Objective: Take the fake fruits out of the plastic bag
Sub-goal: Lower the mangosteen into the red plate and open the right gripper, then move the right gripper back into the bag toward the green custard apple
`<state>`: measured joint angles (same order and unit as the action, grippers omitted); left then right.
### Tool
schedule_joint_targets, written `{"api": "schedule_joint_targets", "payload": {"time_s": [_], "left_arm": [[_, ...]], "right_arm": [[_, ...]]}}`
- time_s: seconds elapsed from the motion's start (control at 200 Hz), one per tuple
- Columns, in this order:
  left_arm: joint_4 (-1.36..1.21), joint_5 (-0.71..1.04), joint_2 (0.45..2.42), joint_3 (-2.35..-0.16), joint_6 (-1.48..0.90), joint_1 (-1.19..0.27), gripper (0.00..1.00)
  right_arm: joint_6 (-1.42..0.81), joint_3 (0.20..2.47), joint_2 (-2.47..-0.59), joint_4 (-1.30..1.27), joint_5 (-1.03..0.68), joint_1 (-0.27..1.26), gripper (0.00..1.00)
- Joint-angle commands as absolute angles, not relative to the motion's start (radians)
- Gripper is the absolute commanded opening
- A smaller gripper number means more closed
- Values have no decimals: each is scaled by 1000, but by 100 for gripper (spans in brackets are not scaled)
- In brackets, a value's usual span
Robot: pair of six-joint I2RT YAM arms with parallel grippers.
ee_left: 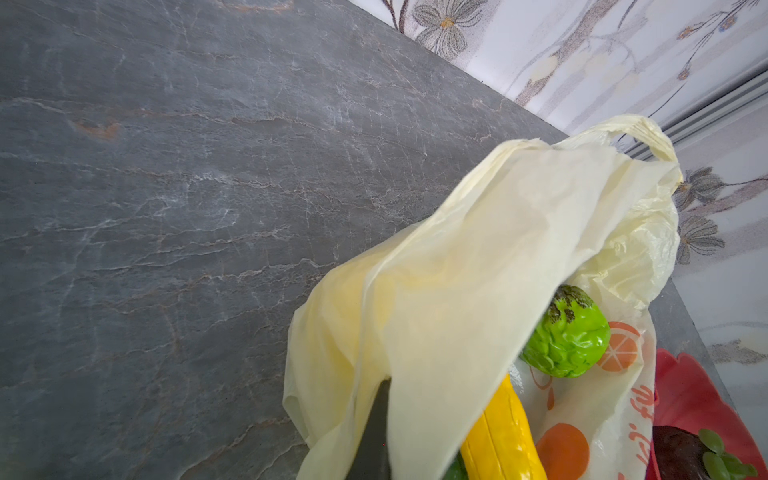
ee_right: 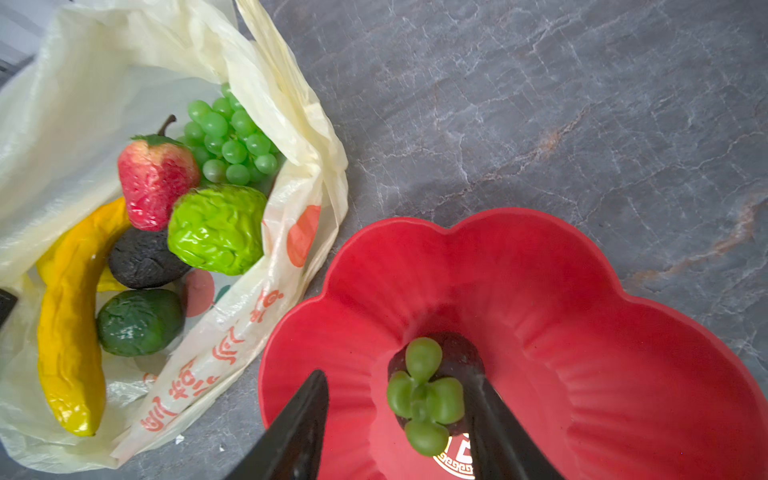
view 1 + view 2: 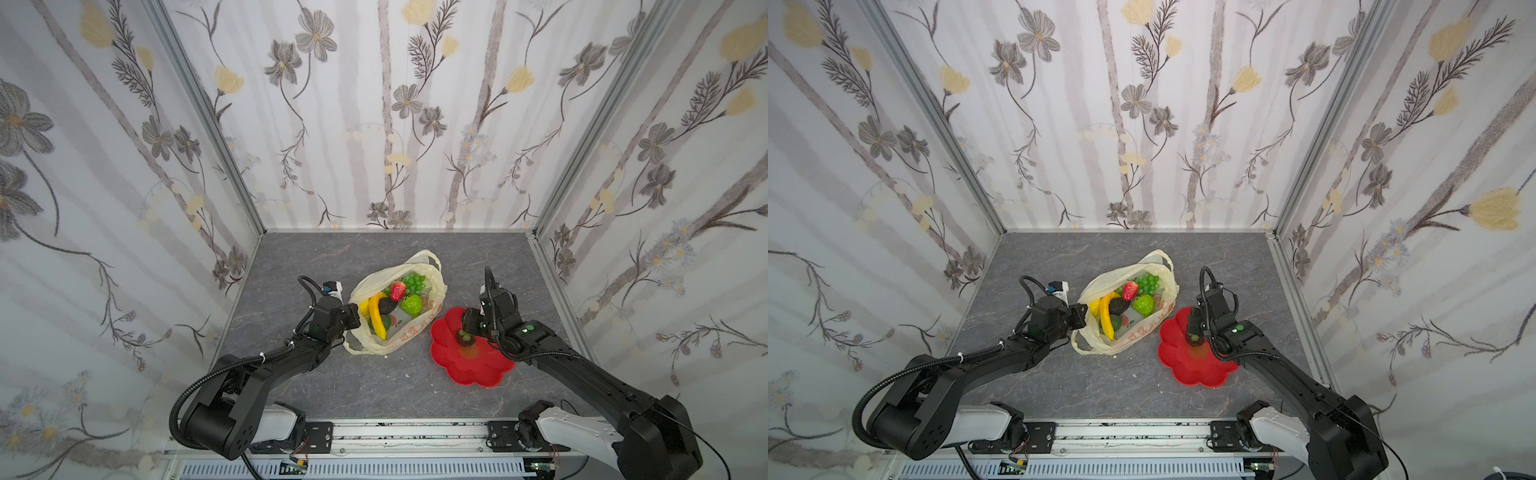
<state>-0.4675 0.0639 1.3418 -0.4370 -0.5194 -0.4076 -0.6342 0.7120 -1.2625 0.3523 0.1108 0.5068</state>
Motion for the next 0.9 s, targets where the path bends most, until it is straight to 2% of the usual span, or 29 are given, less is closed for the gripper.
{"api": "schedule_joint_targets", "payload": {"time_s": [0.0, 0.235, 0.495, 0.729, 0.899], "left_arm": [[-493, 59, 1345, -443, -518, -408, 7], [-493, 62, 1348, -444, -519, -408, 7], [-493, 61, 1343, -443, -519, -408, 7], [-493, 69, 1344, -443, -523, -408, 8], [-494, 69, 1343, -443, -523, -408, 8]], "right_arm": [[-599, 784, -1287, 341, 66, 519, 59], [-517, 976, -1485, 377, 82, 599, 63], [-531, 1066, -1724, 244, -43, 639, 65], [-553, 1133, -1846, 208, -64, 638, 62], [-556, 1178, -1929, 222, -37, 637, 54]]}}
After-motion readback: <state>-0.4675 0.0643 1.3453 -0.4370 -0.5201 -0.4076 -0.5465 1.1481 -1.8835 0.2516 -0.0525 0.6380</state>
